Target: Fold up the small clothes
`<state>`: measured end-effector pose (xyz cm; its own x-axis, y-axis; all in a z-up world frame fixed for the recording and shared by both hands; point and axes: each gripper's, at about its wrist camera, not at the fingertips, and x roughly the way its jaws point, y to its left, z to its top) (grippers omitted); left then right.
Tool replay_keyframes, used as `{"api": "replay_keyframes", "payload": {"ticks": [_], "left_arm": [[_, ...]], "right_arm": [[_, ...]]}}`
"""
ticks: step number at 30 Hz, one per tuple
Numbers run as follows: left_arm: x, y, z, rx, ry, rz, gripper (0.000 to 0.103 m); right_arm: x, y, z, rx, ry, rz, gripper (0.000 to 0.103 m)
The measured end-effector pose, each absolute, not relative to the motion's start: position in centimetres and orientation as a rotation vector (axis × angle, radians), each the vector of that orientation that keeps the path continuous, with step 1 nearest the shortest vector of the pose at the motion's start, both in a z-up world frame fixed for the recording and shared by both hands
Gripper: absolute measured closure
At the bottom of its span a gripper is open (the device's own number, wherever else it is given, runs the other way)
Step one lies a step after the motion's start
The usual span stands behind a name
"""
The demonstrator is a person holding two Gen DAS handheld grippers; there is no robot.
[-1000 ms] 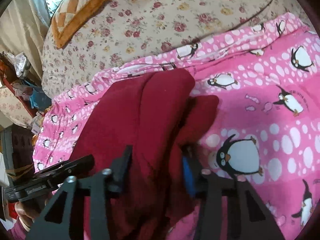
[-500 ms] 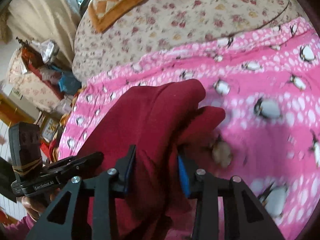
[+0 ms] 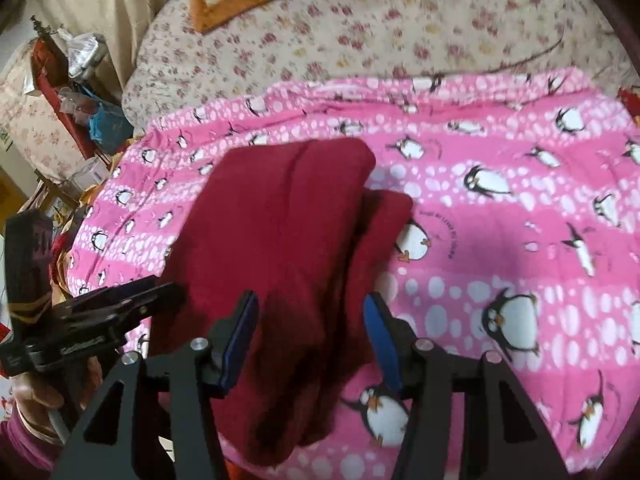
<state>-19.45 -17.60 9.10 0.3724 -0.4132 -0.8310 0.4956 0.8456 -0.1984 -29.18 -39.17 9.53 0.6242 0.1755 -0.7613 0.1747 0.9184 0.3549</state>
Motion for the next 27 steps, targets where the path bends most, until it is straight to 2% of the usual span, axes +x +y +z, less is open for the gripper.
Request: {"api": "replay_keyframes", "payload": {"ticks": [12,25,27], "left_arm": [[-21.0,-16.2,10.8,0.105,0.932,-0.473,0.064],[-21.6,-15.9,11.8,0.085,0.884,-0.479,0.064],[-21.6,-16.0,11.8,0.097,0.879,-0.468,0.064]], "right_arm": [[-31.4,-35.3,12.7,0.301,0.820,-0.129,0.029],[-31.0,-34.9,12.5,0.281,0.830,-0.163,0.025],[-30.9,-34.9,12.6,0.272,0.826,-0.172,0.022]]}}
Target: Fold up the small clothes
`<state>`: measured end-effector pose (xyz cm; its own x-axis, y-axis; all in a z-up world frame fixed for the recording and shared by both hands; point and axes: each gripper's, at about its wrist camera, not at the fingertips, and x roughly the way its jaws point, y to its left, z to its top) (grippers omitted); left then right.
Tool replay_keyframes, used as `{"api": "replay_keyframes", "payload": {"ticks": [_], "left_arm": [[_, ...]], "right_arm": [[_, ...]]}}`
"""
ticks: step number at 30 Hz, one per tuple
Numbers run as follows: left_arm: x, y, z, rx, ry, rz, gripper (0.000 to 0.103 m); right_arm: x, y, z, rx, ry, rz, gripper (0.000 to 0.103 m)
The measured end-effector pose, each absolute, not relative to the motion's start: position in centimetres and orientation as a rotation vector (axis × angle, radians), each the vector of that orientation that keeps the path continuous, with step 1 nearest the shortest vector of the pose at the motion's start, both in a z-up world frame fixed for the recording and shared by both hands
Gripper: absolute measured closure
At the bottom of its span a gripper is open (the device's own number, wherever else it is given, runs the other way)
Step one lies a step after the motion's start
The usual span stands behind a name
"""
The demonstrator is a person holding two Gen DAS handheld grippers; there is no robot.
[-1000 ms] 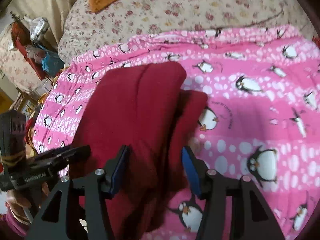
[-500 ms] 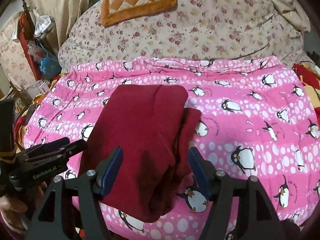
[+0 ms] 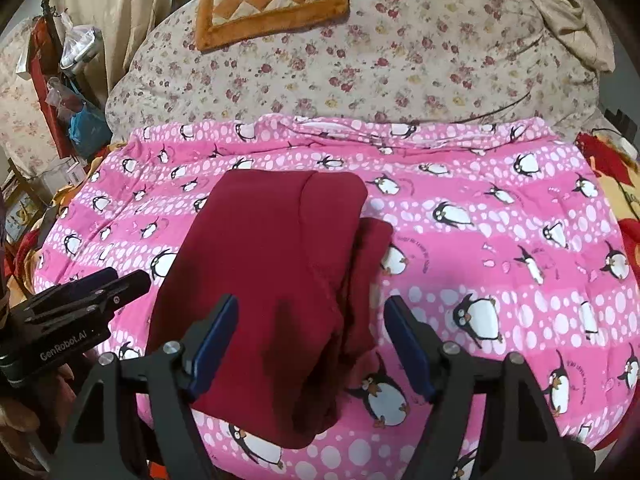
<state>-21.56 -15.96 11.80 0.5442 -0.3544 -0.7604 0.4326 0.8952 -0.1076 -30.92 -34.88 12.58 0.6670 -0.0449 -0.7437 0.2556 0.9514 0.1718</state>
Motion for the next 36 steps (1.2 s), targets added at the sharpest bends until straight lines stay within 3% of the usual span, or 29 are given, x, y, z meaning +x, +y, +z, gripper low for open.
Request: {"api": "replay_keyframes", "payload": {"ticks": [36], "left_arm": [[-21.2,-16.9,10.3,0.169,0.886,-0.407,0.064]], "right_arm": [[-29.6,-35.2,11.0,0.267,0.878,-0.197,0.021]]}}
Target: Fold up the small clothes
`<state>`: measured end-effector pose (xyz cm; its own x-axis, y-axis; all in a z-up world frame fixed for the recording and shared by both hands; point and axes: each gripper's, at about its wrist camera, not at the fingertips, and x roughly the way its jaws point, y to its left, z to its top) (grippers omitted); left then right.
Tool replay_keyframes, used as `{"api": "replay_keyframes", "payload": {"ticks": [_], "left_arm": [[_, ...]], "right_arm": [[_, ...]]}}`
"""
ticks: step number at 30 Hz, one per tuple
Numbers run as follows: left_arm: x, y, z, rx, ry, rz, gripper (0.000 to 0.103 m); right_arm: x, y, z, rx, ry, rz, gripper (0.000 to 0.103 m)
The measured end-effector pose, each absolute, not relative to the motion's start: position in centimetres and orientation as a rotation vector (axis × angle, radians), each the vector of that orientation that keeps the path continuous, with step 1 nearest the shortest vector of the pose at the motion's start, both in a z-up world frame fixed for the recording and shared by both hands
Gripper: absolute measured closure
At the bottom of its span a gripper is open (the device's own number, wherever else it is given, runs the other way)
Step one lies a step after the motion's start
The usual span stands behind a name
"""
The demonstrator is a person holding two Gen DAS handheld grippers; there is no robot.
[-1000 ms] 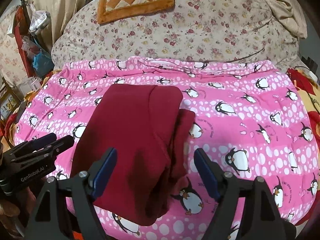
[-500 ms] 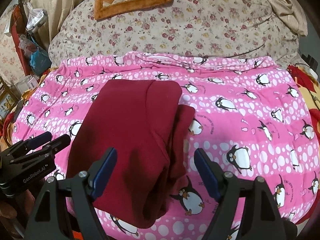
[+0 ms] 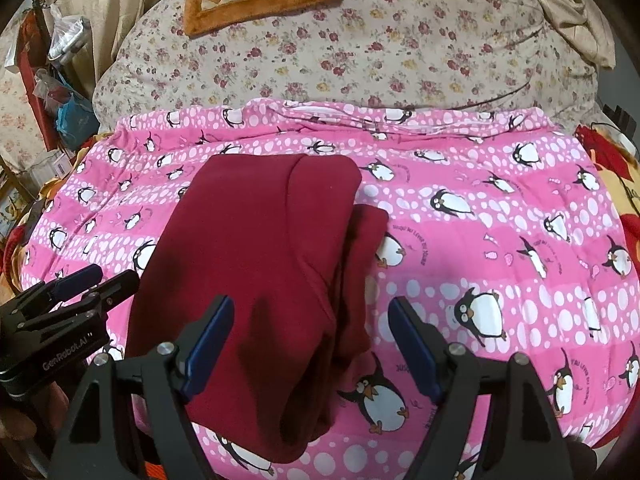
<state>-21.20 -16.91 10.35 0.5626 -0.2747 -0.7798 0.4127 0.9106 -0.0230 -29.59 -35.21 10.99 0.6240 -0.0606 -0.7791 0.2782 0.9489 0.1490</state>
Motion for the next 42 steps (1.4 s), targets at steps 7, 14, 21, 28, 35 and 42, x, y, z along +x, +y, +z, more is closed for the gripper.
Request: {"api": "replay_keyframes", "payload": {"ticks": [7,14,21,28,35,42], "left_arm": [[-21.2,-17.2,10.0,0.174,0.895,-0.414,0.064],[-21.1,-17.3,9.9,0.170,0.901,-0.417,0.064],[-21.0,-17.4,9.7,0.174,0.906,-0.417,0.064],[-20.8,-17.4,9.6,0.173,0.910,-0.415,0.064],[-20.7,-17.4,9.6,0.173,0.910,-0.415,0.064],[-20.7,-17.4,9.5,0.177,0.908,-0.415,0.064]], "right_arm": [[-29.5,-35.2,10.8,0.268,0.884,-0.194,0.020],[-29.3,-35.2,10.6,0.270,0.888,-0.192,0.021],[-29.3,-35.1,10.5,0.269,0.890,-0.192,0.020],[-28.9,-35.1,10.1,0.265,0.896,-0.189,0.020],[-28.6,-35.1,10.0,0.267,0.904,-0.185,0.020],[-28.5,-35.1,10.0,0.269,0.908,-0.183,0.020]]}}
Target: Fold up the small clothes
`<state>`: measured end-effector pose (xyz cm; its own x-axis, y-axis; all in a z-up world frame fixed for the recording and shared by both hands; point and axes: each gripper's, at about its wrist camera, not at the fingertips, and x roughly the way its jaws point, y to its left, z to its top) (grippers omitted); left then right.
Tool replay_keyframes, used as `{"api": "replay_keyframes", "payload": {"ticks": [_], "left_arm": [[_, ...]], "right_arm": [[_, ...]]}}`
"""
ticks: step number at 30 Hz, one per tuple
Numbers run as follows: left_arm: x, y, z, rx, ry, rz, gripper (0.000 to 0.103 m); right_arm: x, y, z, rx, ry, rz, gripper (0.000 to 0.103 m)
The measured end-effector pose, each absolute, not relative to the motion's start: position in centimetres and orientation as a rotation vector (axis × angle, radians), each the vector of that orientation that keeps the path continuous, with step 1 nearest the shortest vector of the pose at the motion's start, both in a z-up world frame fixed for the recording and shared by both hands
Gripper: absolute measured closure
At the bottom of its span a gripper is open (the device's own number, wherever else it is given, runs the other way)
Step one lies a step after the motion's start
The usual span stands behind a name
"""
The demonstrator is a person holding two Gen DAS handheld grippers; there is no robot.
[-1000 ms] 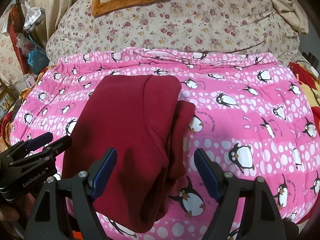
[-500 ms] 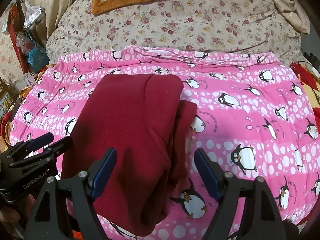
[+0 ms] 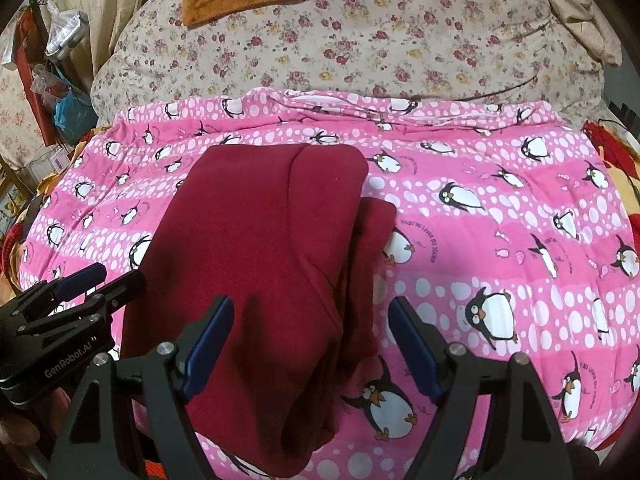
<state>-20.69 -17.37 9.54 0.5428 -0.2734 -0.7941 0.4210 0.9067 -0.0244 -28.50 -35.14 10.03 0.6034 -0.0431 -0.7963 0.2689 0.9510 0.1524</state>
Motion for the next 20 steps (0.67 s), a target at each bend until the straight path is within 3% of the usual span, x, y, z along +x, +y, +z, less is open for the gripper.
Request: {"api": "replay_keyframes", "payload": {"ticks": [20], "left_arm": [[-19.4,-16.9,9.8,0.137,0.910,-0.444,0.064]], "right_arm": [[-28.0,-35.3,10.0,0.269,0.904,-0.167,0.020]]}}
